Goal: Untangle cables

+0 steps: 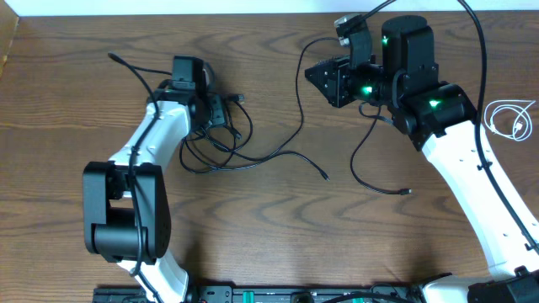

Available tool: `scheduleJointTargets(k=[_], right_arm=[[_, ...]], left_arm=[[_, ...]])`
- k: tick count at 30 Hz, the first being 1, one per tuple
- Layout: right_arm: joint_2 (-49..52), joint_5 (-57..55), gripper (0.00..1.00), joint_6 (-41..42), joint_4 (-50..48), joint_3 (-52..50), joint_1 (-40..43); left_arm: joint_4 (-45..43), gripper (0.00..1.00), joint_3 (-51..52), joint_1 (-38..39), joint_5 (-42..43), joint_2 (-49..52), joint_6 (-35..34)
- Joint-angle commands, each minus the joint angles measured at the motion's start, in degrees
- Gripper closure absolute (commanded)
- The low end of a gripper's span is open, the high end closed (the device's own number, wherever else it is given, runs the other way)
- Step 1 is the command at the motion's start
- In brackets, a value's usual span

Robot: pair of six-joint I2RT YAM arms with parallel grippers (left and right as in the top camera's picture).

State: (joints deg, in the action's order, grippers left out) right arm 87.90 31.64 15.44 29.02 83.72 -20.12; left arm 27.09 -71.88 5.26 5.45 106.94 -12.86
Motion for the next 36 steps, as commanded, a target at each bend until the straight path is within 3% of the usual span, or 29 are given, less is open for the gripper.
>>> scheduleJointTargets(k=[1,3,6,8,9,11,13,14,15,20,23,27,32,36], right_arm=[[0.26,-0.68,0.83,-0.52,0.37,0.26,-0.24],[0.28,-0.68,0.82,-0.50,0.42,0.26,-0.24],[0.28,-0.68,0.72,-0.50,0.85,0.26,-0.24],[0.31,-0.68,0.48,-0.52,1.49,0.26,-0.24],[0.31,-0.72,0.01,-0.52,2.03,0.26,-0.24],[0.31,-1.81,0.01,-0.52,2.12,0.26,-0.24],[0.31,-2.19,0.01,-0.50,2.10,0.26,-0.24],[0.31,-2.21,0.01,-0.52,2.10,0.26,-0.22],[0.31,-2.21,0.01,-0.52,2.12,0.26,-0.22],[0.31,-2.21,0.01,-0.50,2.12,0.26,-0.22],[0.31,-2.19,0.01,-0.52,2.12,0.26,-0.24],[0.31,-2.19,0.01,-0.52,2.12,0.26,-0.22],[0.31,-2.19,0.01,-0.52,2.12,0.26,-0.24],[0.31,-2.21,0.01,-0.52,2.12,0.26,-0.22]], left_arm=[[0.07,0.44,0.35,0.35,-8.52,0.66,-1.88],[-0.31,0.44,0.42,0.28,-8.52,1.11,-2.49],[-1.14,0.44,0.42,0.28,-8.52,2.69,-2.49],[-1.55,0.44,0.42,0.28,-8.50,3.72,-2.49],[-1.75,0.45,0.42,0.31,-8.15,4.44,-2.47],[-1.77,0.51,0.42,0.31,-6.78,4.66,-2.47],[-1.77,0.71,0.39,0.28,-4.59,4.59,-2.45],[-1.75,0.86,0.35,0.28,-3.87,4.50,-2.45],[-1.64,0.92,0.28,0.28,-2.93,4.28,-2.45],[0.28,0.93,0.28,-0.90,3.89,-2.93,-2.25],[2.38,0.93,0.28,-2.43,13.25,-11.45,-2.60],[1.09,0.93,0.28,-4.31,21.62,-20.02,-8.15],[-8.17,0.93,0.28,-6.60,22.18,-30.60,-16.50],[-21.55,0.93,0.28,-6.84,22.14,-36.83,-20.20]])
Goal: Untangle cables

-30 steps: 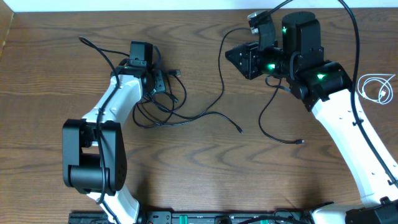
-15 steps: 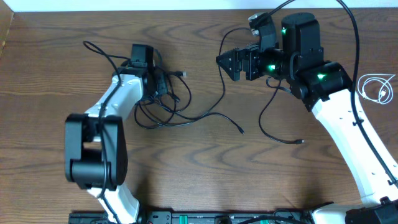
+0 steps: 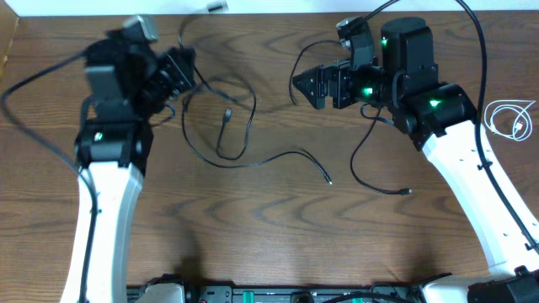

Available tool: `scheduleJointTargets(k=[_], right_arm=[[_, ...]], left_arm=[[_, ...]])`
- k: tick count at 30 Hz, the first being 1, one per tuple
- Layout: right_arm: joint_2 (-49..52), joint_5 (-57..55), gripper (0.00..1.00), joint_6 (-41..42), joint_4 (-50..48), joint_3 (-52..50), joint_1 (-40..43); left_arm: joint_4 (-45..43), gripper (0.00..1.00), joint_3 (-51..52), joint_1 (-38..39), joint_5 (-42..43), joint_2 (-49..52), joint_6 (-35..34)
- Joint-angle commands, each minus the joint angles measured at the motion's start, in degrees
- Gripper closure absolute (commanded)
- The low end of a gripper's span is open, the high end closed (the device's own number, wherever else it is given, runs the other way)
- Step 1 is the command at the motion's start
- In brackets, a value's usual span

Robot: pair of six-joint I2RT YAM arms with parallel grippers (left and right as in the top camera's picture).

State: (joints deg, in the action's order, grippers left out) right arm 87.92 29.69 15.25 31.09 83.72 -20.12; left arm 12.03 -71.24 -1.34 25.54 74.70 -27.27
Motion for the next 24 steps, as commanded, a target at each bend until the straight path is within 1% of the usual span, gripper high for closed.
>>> scheduleJointTargets(k=[1,4,6,8,14,16,19,20,22,24], right_arm=[[0.28,-0.24,0.01,-0.33,0.04,0.26,-0.22],[0.28,-0.24,0.01,-0.33,0.04,0.26,-0.22],[0.28,-0.26,0.01,-0.33,0.04,0.26,-0.22],[0.28,-0.26,0.01,-0.33,0.04,0.26,-0.22],[0.28,-0.26,0.01,-0.33,0.04,0.26,-0.24],[0.28,-0.26,0.01,-0.33,0.04,0.26,-0.22],[0.28,-0.26,0.01,-0.31,0.07,0.26,-0.22],[0.28,-0.24,0.01,-0.33,0.04,0.26,-0.22],[0.28,-0.24,0.01,-0.33,0.04,0.26,-0.22],[0.28,-0.26,0.01,-0.33,0.04,0.26,-0.22]], left_arm=[[-9.42,0.92,-0.35,-0.24,1.95,-5.51,-6.56],[-18.78,0.92,-0.35,-0.24,-0.66,-8.11,-7.58],[-22.21,0.92,-0.35,-0.24,-3.96,-9.01,-7.61],[-23.39,0.93,-0.35,-0.24,-6.12,-9.14,-7.82],[-22.71,0.92,-0.35,-0.24,-7.23,-7.85,-8.72],[-22.77,0.92,-0.33,-0.24,-8.96,-6.86,-12.26],[-21.11,0.92,-0.33,-0.24,-10.40,-5.42,-21.11],[-19.23,0.92,-0.35,-0.24,-10.40,-4.83,-24.85],[-16.90,0.93,-0.33,-0.26,-10.45,-4.37,-26.69],[-14.08,0.92,-0.33,-0.26,-10.82,-4.17,-26.64]])
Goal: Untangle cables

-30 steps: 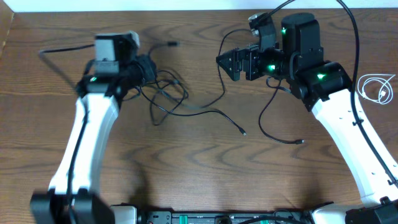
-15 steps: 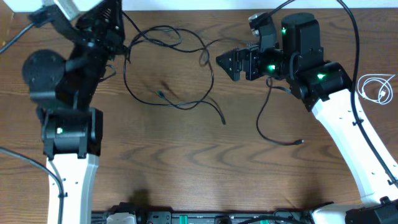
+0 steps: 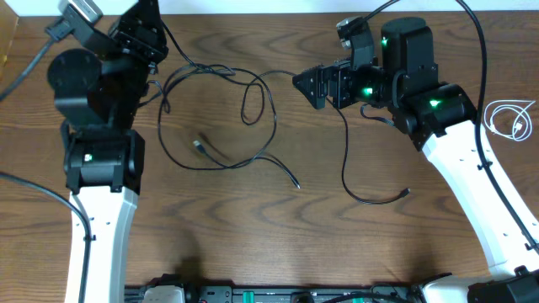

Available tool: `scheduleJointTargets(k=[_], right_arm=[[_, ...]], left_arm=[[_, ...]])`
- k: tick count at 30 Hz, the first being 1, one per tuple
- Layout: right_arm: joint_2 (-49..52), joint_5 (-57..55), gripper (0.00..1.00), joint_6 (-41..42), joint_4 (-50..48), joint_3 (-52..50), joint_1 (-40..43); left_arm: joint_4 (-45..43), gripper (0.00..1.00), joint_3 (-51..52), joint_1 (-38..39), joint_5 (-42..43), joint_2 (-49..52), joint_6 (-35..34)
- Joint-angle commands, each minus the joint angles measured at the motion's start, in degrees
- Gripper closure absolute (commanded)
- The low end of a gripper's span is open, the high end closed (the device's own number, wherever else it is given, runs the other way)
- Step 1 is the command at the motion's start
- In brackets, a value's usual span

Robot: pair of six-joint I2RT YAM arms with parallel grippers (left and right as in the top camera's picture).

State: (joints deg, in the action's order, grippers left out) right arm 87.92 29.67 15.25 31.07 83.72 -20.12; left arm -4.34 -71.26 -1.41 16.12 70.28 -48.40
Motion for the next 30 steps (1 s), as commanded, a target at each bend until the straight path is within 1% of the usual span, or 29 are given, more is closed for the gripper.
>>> scheduleJointTargets(k=[1,5,7,10,12,17,18,19,20,21,22,23,25,27,30], right_arm=[[0.28,-0.48,0.01,-0.35,0.04,0.22,-0.20],[0.33,-1.73,0.01,-0.31,1.27,0.20,-0.22],[0.35,-2.14,0.01,-0.33,1.70,0.20,-0.24],[0.35,-2.21,0.01,-0.33,1.73,0.20,-0.22],[0.35,-2.80,0.01,-0.33,1.73,0.20,-0.22],[0.35,-4.04,0.02,-1.64,0.87,0.17,-0.07],[0.35,-3.43,0.12,-3.17,0.63,0.17,-0.11],[0.39,-3.13,0.28,-4.44,0.63,0.17,-0.42],[0.39,-3.15,0.48,-5.38,0.79,0.17,-0.72],[0.50,-3.17,0.55,-6.10,1.11,0.17,-1.07],[0.59,-3.08,0.56,-6.21,1.38,0.15,-1.38],[0.92,-2.60,0.49,-6.62,1.57,0.15,-1.77],[1.49,-1.11,0.41,-7.65,1.73,0.15,-2.51],[2.80,-0.59,0.41,-7.61,1.70,0.15,-3.93],[5.25,-0.57,0.40,-7.21,1.18,0.15,-5.75]], left_arm=[[4.28,0.93,-0.33,-0.20,-1.95,0.24,-5.53],[14.78,0.92,-0.31,-0.20,-4.85,0.28,-5.49],[21.03,0.92,-0.31,-0.20,-8.13,0.52,-5.31],[25.77,0.93,-0.31,-0.20,-10.91,0.57,-5.29],[27.61,0.93,-0.33,-0.24,-10.80,0.57,-5.55],[34.47,0.93,-0.31,-0.24,-10.19,0.48,-13.40],[35.82,0.93,-0.31,-0.24,-10.16,0.48,-13.88],[37.03,0.93,-0.31,-0.24,-10.19,0.48,-13.88],[38.05,0.92,-0.31,-0.24,-10.21,0.50,-13.88],[38.88,0.92,-0.31,-0.24,-10.21,0.50,-13.88],[39.45,0.92,-0.31,-0.24,-10.21,0.50,-13.90],[39.76,0.93,-0.31,-0.31,-10.21,0.50,-14.01],[39.95,0.93,-0.31,-0.59,-10.19,0.50,-16.17],[39.95,0.92,-0.31,-1.11,-10.12,0.50,-17.49],[39.95,0.93,-0.31,-1.60,-8.68,0.50,-17.44]])
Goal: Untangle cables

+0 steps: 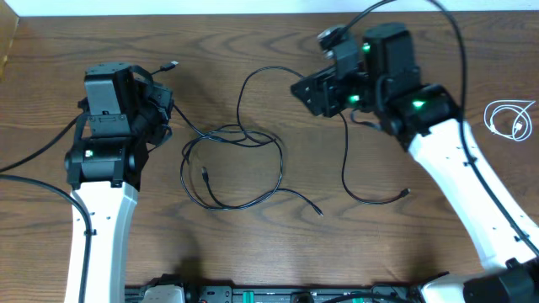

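A thin black cable (232, 204) lies in overlapping loops mid-table, with one plug end (318, 213) and another connector (205, 174) inside the loops. My left gripper (163, 108) is shut on one strand, and a short end (172, 64) sticks up behind it. A strand arcs from the loops up to my right gripper (301, 88), which is shut on it. Below that gripper a second black tail (345, 168) hangs down and curls to an end (406, 193).
A coiled white cable (510, 118) lies at the far right edge. The arms' own thick black cables run off the left side and the top. The white wall edge runs along the back of the wooden table (253, 269).
My left gripper has come down and right from the back left corner to the table's left. The loops have gathered and shifted right and nearer. My right gripper has shifted slightly left.
First my left gripper was down on the tangled bunch at centre-left, and the right gripper held a strand aloft. Then the left was up at the back left with the cable drawn out into wider loops. Now it sits lower, still gripping, with the loops bunched mid-table.
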Available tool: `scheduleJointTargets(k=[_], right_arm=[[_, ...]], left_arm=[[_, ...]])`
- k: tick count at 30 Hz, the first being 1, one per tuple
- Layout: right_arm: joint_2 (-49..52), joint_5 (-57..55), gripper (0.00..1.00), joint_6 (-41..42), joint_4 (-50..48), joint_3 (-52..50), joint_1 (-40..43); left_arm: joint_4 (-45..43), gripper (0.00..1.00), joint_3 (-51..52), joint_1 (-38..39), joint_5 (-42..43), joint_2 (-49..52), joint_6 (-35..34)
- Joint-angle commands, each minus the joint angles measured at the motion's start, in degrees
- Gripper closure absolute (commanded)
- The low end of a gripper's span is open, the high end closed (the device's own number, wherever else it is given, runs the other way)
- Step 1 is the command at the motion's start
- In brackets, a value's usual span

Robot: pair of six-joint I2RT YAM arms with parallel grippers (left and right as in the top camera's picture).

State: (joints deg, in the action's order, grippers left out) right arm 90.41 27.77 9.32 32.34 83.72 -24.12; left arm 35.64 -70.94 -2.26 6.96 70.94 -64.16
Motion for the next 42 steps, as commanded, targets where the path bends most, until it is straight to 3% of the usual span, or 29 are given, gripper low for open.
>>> scheduleJointTargets(k=[1,9,12,17,23,27,35,40,42], right_arm=[[4.17,1.36,0.40,0.31,-0.57,0.15,-2.34],[14.23,16.44,0.43,13.97,-7.91,0.15,-1.95],[19.50,24.28,0.31,22.23,-11.17,0.15,-1.81],[28.00,35.54,0.33,36.63,-18.99,0.15,-2.75],[32.35,38.21,0.33,42.91,-23.76,0.15,-5.35],[32.39,38.05,0.33,42.95,-28.39,0.15,-7.91],[32.39,34.64,0.38,42.97,-28.50,0.15,-11.76],[32.39,32.98,0.56,42.97,-28.52,0.15,-12.35],[32.39,32.76,0.75,42.93,-28.55,0.15,-12.28]], left_arm=[[0.15,0.92,-0.63,-0.83,0.68,-0.15,-1.07],[1.33,0.92,-0.63,-0.85,1.46,-0.15,14.75],[1.33,0.92,-0.63,-0.83,2.99,-0.22,27.12],[1.14,0.92,-0.63,-0.83,4.46,-0.22,38.03],[1.20,0.92,-0.63,-0.83,4.46,-0.20,39.08],[1.42,0.92,-0.63,-0.83,4.63,-0.20,39.04],[1.60,0.93,-0.63,-0.83,7.82,-0.17,38.97],[2.19,0.93,-0.63,-0.83,7.85,-0.17,36.83],[2.67,0.93,-0.63,-0.83,7.82,-0.04,36.06]])
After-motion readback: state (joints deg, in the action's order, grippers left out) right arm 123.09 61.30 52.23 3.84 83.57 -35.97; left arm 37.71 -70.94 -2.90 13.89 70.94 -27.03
